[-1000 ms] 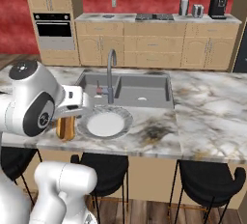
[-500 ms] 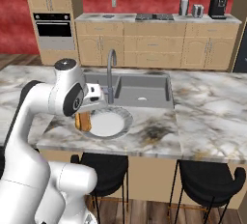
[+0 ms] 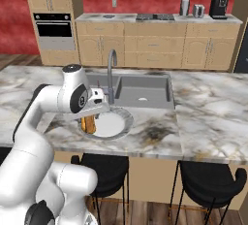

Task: Move the hot dog bun to the plate on the dining table and place the condiment next to that plate. Then navigate to the fridge and take the sausage and place it on the plate as well.

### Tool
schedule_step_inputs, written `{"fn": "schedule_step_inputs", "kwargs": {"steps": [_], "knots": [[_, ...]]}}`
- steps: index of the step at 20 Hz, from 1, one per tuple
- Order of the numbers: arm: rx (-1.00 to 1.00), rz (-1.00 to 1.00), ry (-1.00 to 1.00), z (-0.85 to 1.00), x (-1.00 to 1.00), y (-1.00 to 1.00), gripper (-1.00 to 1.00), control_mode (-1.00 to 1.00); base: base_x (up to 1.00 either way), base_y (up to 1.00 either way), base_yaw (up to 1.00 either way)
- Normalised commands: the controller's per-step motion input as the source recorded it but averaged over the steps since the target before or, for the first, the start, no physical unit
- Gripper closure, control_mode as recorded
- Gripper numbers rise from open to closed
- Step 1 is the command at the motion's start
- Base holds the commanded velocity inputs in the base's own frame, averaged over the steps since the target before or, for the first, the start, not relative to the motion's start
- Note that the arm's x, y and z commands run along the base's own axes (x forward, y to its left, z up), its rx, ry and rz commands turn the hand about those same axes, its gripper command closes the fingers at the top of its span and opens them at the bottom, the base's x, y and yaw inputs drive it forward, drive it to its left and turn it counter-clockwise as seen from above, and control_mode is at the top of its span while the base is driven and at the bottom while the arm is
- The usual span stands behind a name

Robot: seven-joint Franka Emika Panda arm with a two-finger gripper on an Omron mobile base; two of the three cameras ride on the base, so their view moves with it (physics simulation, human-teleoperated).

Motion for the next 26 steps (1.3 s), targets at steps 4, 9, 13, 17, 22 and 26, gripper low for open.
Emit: {"fn": "schedule_step_inputs", "kwargs": {"steps": [4, 9, 13, 17, 22, 26], "knots": [[0.0, 0.06, 0.1, -0.49, 0.61, 0.0, 1.0, -1.0, 0.0, 0.0, 0.0], [0.0, 0.08, 0.02, -0.31, 0.53, 0.0, 1.0, -1.0, 0.0, 0.0, 0.0], [0.0, 0.07, 0.01, -0.28, 0.44, 0.0, 1.0, -1.0, 0.0, 0.0, 0.0], [0.0, 0.05, 0.03, -0.33, 0.4, 0.0, 1.0, -1.0, 0.0, 0.0, 0.0], [0.0, 0.03, 0.07, -0.32, 0.34, 0.0, 1.0, -1.0, 0.0, 0.0, 0.0], [0.0, 0.01, 0.09, -0.26, 0.34, 0.0, 1.0, -1.0, 0.0, 0.0, 0.0]]}}
